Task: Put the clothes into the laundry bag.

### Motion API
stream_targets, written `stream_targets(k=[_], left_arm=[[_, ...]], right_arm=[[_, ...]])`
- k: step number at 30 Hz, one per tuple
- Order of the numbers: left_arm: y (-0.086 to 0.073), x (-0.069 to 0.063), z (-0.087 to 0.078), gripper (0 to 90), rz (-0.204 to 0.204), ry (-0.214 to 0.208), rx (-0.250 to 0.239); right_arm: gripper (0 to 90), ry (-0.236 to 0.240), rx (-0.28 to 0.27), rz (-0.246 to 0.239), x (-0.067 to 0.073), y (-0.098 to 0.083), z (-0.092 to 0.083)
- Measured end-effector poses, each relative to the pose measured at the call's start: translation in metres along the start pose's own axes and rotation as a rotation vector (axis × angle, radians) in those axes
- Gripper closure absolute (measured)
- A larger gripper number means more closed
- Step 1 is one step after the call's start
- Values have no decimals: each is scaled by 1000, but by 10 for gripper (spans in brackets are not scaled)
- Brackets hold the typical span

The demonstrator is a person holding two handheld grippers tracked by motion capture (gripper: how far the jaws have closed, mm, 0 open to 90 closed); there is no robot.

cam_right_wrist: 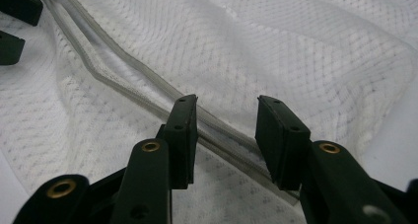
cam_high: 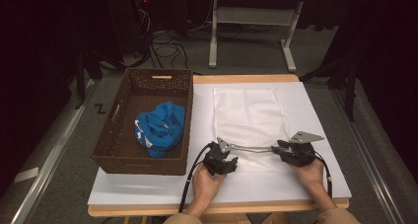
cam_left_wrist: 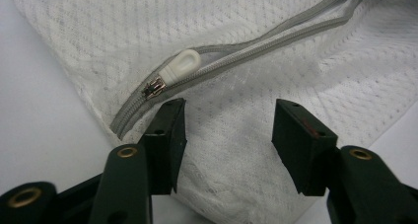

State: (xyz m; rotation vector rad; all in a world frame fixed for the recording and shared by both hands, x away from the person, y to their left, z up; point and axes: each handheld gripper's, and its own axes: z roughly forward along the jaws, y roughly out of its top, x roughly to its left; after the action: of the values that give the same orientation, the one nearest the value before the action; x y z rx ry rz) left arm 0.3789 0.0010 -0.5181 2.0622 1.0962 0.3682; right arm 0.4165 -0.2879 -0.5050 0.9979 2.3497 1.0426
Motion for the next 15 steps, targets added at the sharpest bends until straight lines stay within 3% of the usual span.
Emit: stream_targets(k=[4,9,15], left_arm=[[0,0,-1,650,34,28,10],[1,1,-3,894,53,26,32],[0,5,-8,900,45,-2,55]], right_arm=[[609,7,-1,-13,4,4,2],[605,14,2,-18,6,7,5],[600,19,1,-24,9,9,5]])
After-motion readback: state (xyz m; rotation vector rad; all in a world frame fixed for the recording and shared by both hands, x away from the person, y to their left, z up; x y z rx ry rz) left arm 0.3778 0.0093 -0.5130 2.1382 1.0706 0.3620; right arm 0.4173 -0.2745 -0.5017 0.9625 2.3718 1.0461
